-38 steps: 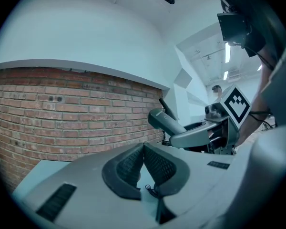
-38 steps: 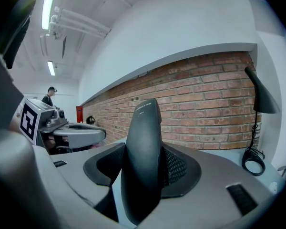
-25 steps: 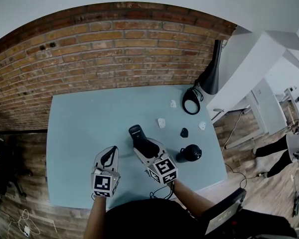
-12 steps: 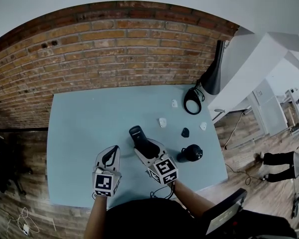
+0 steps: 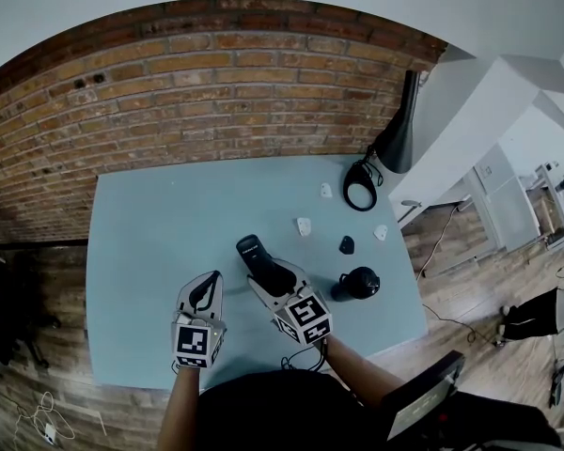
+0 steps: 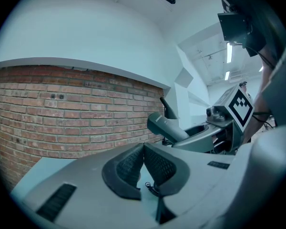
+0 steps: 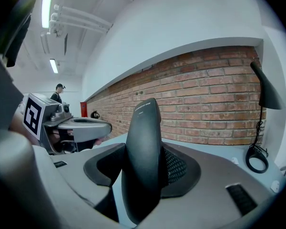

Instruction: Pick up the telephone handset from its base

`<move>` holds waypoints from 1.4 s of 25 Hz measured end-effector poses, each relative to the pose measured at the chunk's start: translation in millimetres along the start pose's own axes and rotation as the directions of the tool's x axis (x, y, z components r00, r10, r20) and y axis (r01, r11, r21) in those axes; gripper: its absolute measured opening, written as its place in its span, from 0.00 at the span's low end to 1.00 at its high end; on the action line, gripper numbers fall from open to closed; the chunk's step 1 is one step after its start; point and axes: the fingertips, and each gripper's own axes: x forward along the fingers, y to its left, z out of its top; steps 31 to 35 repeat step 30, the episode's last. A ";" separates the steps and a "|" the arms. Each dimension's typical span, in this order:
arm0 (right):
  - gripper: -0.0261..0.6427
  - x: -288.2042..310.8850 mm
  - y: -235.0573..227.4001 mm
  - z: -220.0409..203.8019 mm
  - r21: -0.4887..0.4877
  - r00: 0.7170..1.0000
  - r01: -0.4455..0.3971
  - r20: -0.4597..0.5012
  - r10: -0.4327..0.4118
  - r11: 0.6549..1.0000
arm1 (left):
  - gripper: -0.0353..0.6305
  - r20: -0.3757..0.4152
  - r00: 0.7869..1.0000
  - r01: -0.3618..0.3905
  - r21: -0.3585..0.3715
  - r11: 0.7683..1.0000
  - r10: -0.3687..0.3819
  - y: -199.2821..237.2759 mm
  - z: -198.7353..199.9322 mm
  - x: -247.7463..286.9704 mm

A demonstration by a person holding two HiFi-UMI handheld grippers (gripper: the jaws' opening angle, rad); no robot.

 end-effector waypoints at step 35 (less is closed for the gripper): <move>0.39 0.1 8.7 -14.9 -0.043 0.998 -0.010 -0.057 0.008 0.999 | 0.09 -0.031 0.999 0.008 -0.007 1.000 -0.008 -4.7 -9.8 -7.4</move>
